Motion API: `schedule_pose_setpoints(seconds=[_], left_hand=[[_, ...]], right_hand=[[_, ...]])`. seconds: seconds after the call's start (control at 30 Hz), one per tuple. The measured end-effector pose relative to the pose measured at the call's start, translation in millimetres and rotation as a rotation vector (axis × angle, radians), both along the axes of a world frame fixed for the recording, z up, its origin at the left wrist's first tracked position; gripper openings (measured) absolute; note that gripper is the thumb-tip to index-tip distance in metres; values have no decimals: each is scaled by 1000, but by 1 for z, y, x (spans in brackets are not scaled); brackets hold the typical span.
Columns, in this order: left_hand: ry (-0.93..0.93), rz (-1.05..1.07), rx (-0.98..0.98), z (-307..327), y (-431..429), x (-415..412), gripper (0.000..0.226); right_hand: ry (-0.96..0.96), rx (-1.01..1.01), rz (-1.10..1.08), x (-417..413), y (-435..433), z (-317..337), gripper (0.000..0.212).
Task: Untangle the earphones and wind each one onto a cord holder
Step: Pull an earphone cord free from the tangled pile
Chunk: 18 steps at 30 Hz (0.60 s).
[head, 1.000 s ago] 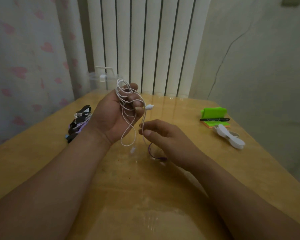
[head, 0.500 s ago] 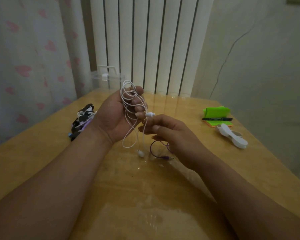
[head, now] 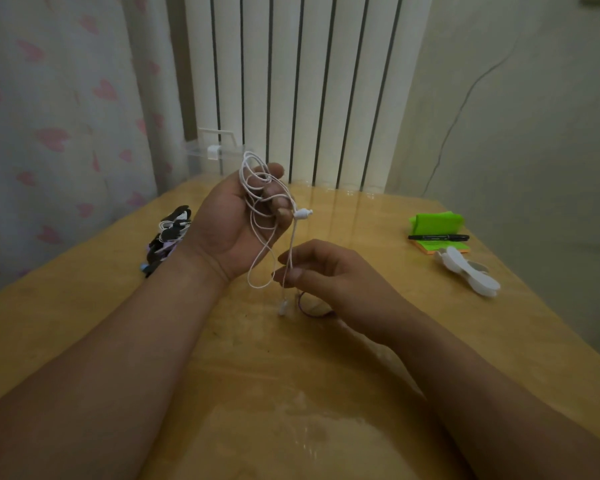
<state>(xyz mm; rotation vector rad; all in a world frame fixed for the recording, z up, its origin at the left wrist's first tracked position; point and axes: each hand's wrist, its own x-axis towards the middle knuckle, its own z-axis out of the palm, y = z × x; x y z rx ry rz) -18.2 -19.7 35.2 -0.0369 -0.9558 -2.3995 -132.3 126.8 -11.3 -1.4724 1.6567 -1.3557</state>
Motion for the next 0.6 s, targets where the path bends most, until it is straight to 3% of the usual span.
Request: schedule_pose_setpoints(seconds=[0.23, 0.33, 0.43, 0.5, 0.6], left_hand=[[-44, 69, -170, -3, -21, 8, 31], [-123, 90, -325, -5, -24, 6, 32], [-212, 50, -485, -11, -17, 2, 32], [-312, 19, -567, -13, -12, -1, 28], [-518, 127, -529, -18, -5, -6, 23]], right_hand=[[47, -222, -235, -3, 5, 15, 18], [-23, -313, -321, -11, 9, 25, 19], [-214, -385, -306, -14, 9, 33, 22], [-458, -443, -220, -17, 14, 39, 24], [-819, -521, -82, -24, 29, 49, 27]])
